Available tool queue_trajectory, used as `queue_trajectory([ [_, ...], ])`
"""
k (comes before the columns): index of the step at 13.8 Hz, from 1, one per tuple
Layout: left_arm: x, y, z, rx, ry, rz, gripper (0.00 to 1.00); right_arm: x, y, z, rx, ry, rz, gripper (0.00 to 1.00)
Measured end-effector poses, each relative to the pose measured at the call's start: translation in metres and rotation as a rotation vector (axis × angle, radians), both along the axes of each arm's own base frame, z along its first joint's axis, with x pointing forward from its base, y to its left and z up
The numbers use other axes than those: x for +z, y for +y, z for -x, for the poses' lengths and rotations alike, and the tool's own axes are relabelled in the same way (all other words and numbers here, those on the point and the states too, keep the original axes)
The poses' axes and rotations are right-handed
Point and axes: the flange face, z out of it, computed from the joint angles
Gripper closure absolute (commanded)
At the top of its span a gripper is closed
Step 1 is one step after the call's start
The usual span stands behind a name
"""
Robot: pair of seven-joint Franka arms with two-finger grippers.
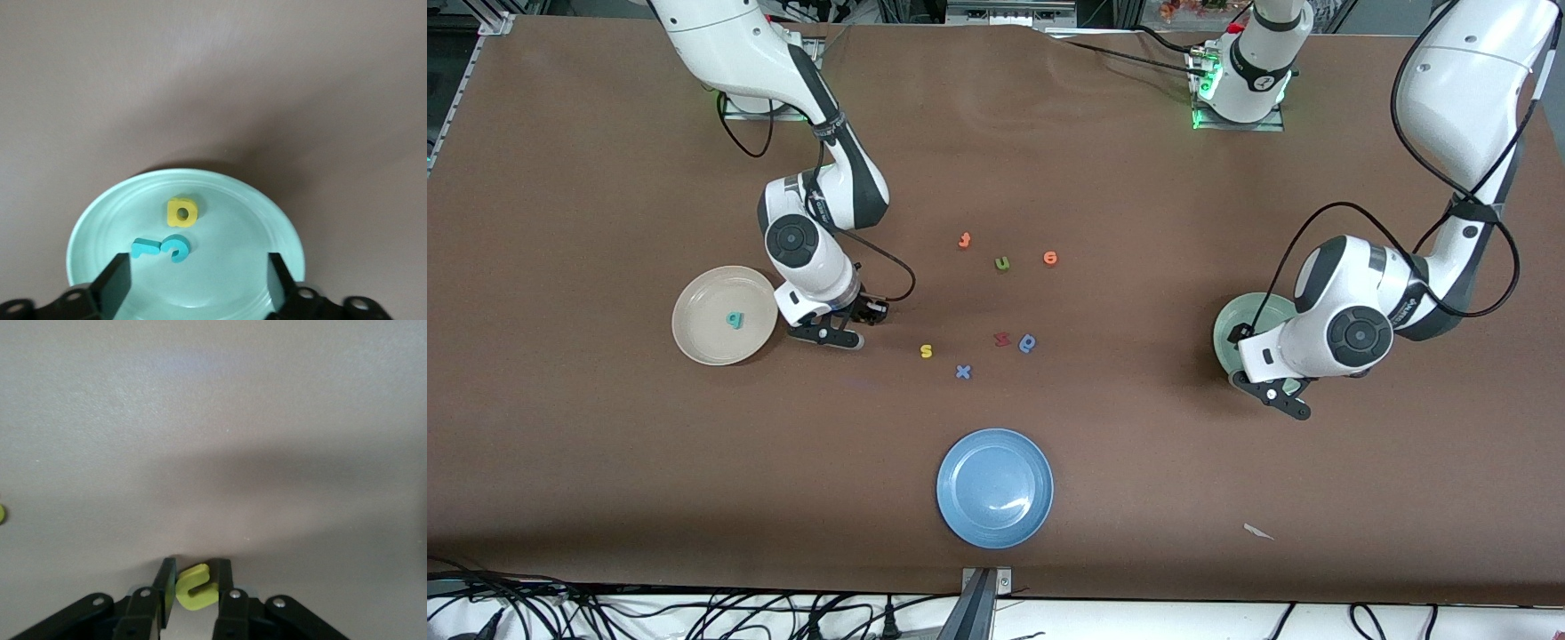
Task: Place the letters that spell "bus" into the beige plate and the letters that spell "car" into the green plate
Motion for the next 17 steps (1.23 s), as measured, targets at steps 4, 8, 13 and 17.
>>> queue_trajectory([
  [4,0.084,-0.025,0.004,0.030,-0.038,0.006,0.00,0.043,-0.062,-0.043,0.115,0.055,0.044,0.79],
  [8,0.180,-0.027,0.004,0.094,-0.032,0.027,0.00,0.068,-0.145,-0.049,0.226,0.093,0.054,0.79],
  [13,0.303,-0.020,0.019,0.229,-0.067,0.043,0.00,0.062,-0.225,-0.007,0.294,0.043,0.040,0.00],
  [17,0.355,-0.016,0.048,0.307,-0.155,0.042,0.00,0.062,-0.228,0.002,0.270,0.028,0.030,0.00],
])
